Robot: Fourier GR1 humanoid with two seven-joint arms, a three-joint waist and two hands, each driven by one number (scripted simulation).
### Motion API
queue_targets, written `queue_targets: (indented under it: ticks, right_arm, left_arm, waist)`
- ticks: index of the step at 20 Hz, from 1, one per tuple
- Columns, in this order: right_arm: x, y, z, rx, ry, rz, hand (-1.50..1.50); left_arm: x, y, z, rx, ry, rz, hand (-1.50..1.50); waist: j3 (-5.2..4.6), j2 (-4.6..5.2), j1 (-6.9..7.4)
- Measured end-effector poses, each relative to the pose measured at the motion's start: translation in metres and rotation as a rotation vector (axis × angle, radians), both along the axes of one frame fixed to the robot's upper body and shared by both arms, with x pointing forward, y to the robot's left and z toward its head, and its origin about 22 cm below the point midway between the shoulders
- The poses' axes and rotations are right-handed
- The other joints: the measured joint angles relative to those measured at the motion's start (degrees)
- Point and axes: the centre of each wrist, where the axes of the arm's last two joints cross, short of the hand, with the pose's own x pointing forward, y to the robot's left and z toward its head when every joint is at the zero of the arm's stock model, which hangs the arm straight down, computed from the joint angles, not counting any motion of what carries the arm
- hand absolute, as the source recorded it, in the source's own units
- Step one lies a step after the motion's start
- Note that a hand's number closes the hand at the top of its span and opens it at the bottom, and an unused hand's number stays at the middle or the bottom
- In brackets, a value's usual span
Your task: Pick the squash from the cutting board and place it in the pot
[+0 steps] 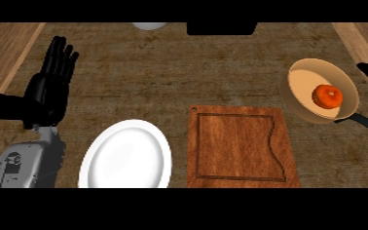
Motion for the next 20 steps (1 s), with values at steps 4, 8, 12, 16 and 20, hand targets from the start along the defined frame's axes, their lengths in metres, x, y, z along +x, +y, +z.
queue_targets:
  ticks: [4,8,12,16,20]
  right_arm:
    - [-0.032,-0.017,-0.005,0.013,-0.086,-0.029,-1.50]
    - [-0.070,-0.034,-0.003,0.017,-0.131,-0.044,-1.50]
    - [-0.110,-0.048,-0.010,0.009,-0.154,-0.067,-1.50]
    - [-0.143,-0.071,-0.016,0.004,-0.167,-0.081,-1.50]
    - [-0.177,-0.085,-0.020,0.001,-0.175,-0.084,-1.50]
  left_arm:
    - [0.001,0.005,-0.003,-0.003,0.001,0.003,0.00]
    - [0.000,0.001,-0.006,0.001,0.001,0.005,0.00]
    - [-0.002,0.001,-0.008,-0.002,0.011,0.004,0.00]
    - [-0.002,0.002,0.004,0.004,0.006,-0.004,0.00]
    - [-0.002,0.005,-0.003,0.004,0.005,0.002,0.00]
  waist:
    - [0.00,0.02,-0.08]
    - [0.00,0.02,-0.13]
    - [-0.01,0.02,-0.20]
    - [0.03,0.04,-0.04]
    - [0.01,0.05,-0.07]
